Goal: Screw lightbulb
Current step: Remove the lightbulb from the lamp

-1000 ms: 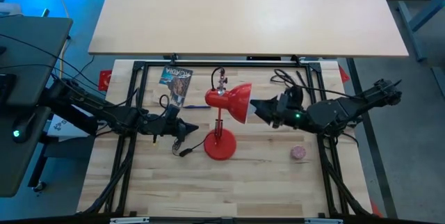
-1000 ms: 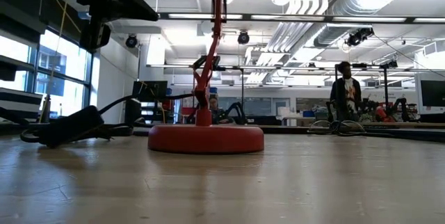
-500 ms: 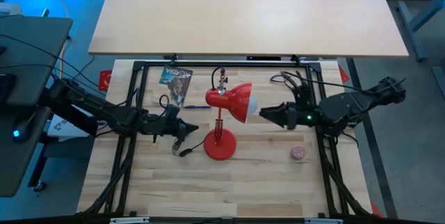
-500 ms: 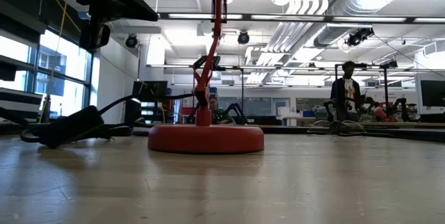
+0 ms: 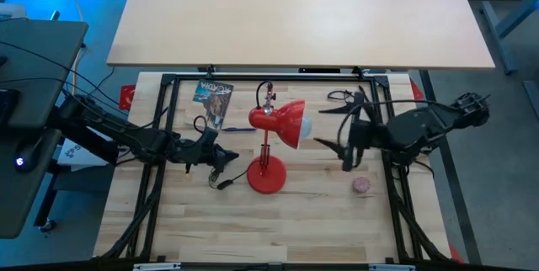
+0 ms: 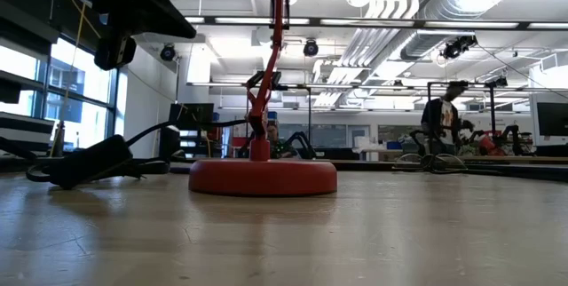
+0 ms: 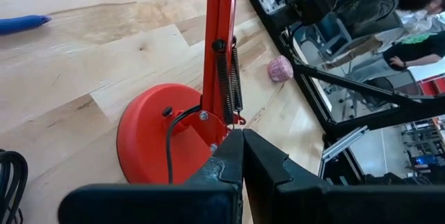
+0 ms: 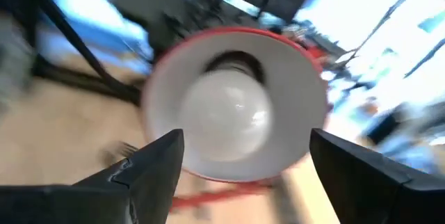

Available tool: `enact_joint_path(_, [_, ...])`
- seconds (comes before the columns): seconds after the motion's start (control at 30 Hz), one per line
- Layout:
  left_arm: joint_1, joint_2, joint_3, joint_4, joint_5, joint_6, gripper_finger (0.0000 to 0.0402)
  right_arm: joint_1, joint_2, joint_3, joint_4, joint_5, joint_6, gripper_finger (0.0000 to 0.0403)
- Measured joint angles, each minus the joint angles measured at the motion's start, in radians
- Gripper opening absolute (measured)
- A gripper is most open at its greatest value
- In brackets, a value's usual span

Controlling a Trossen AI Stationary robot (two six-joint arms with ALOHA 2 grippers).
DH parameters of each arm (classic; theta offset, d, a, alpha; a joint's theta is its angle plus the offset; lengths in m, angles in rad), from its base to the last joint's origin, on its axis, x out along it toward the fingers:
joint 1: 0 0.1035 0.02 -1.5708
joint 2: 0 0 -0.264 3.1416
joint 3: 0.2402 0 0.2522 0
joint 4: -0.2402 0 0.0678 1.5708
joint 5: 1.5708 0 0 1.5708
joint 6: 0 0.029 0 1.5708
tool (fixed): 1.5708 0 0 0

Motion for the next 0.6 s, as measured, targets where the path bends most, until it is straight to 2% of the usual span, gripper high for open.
enact_joint_path(0.13, [0.0,0.0,0.0,-0.001,0.0,-0.001,0.0,0.0,0.032,0.011,-0.005,0.044,-0.166,0.0304])
enact_joint_path(0.33, [0.0,0.0,0.0,-0.002,0.0,-0.001,0.0,0.0,0.057,0.011,-0.044,0.014,-0.26,0.0304])
enact_joint_path(0.6, [0.0,0.0,0.0,-0.008,-0.001,-0.001,0.0,-0.003,0.075,0.011,-0.009,0.013,-0.402,0.0304])
